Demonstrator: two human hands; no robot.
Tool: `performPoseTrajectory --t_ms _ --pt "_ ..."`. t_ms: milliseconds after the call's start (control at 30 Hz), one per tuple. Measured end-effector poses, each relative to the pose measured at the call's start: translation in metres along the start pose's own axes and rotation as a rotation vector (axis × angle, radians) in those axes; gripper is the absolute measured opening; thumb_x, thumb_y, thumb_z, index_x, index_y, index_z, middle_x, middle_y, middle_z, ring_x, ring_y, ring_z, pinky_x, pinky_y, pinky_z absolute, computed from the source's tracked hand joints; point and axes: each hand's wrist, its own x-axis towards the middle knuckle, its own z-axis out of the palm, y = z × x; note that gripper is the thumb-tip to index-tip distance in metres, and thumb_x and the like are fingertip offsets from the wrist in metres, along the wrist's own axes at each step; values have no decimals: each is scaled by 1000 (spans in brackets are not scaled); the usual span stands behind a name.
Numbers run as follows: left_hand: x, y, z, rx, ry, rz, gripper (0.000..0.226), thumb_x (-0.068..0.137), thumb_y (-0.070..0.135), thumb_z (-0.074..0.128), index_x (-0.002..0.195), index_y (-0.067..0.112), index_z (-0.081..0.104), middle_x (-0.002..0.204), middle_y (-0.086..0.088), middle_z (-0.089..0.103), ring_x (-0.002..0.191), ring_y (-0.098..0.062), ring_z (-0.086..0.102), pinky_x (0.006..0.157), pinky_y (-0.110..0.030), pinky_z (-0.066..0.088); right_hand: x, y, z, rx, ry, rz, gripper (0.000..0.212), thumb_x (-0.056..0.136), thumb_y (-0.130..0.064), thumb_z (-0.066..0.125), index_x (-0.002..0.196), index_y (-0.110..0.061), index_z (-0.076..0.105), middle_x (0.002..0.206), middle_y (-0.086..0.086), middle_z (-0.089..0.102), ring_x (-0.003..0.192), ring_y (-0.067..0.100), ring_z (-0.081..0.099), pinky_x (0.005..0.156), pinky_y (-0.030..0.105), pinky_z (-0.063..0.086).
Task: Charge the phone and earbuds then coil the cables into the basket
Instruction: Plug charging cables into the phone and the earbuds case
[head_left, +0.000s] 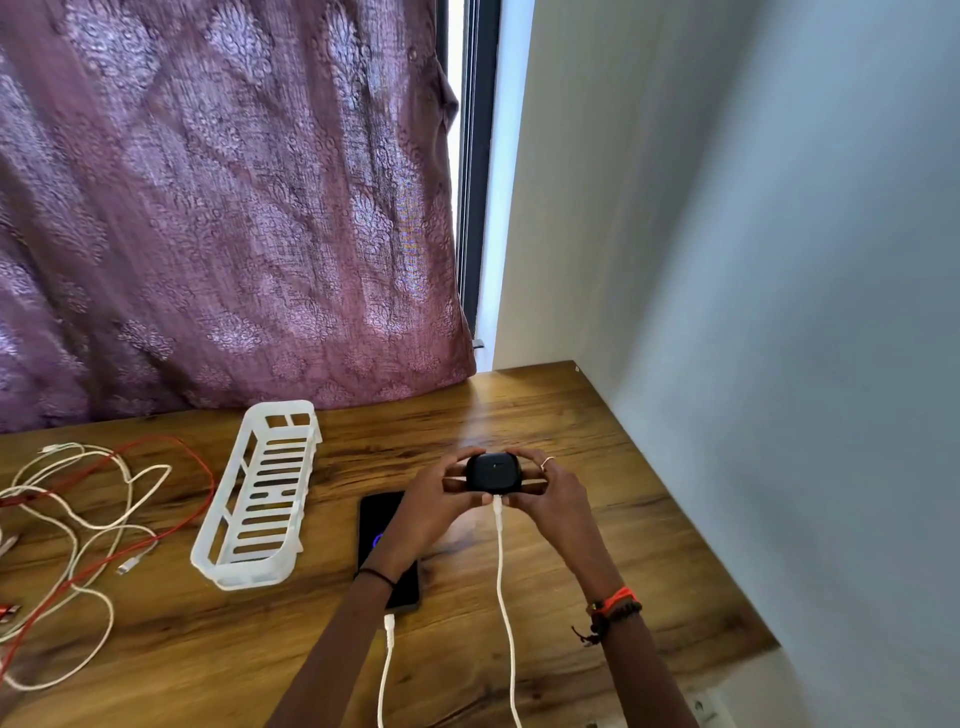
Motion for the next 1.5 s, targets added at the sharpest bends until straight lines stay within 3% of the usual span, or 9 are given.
performPoseTrajectory --t_ms 133,333,667,800,1067,1500 --pt "-9 28 -5 -102 10 90 58 70 11 78 120 30 58 115 3 65 105 -9 62 90 -25 50 -14 -29 -19 47 35 -62 58 72 -2 75 120 -30 58 102 -7 64 83 -7 59 76 11 50" --pt "-23 71 -14 -207 29 190 61 69 10 78 123 29 58 118 -1 65 110 -12 61 94 -30 49 -31 -71 -42 89 119 -194 61 72 -4 76 120 -35 56 102 -8 64 91 -1 63 78 15 54" --pt "-60 145 -28 -243 38 347 62 72 3 74 126 29 56 112 5 68 103 -5 64 87 -19 50 -68 -133 -75 128 218 -352 60 74 -5 75 115 -42 51 101 -18 59 81 -23 56 65 -2 42" --pt "-74 166 -31 -273 43 402 62 72 -3 71 124 27 56 107 7 70 98 -6 66 80 -15 51 -83 -153 -86 146 225 -398 59 74 -9 75 110 -48 49 94 -31 55 80 -23 57 65 -3 43" --pt "-97 197 -35 -271 50 496 62 69 -2 71 120 30 56 105 11 71 98 -6 66 81 -16 52 -104 -178 -99 152 237 -480 60 76 -11 74 102 -56 45 94 -34 53 83 -24 55 63 -4 41" --pt "-108 213 -36 -308 46 546 64 64 6 70 123 26 56 107 7 70 99 -6 65 80 -16 51 -115 -192 -107 163 257 -529 57 76 -12 73 104 -54 46 96 -35 53 83 -25 55 63 -5 39"
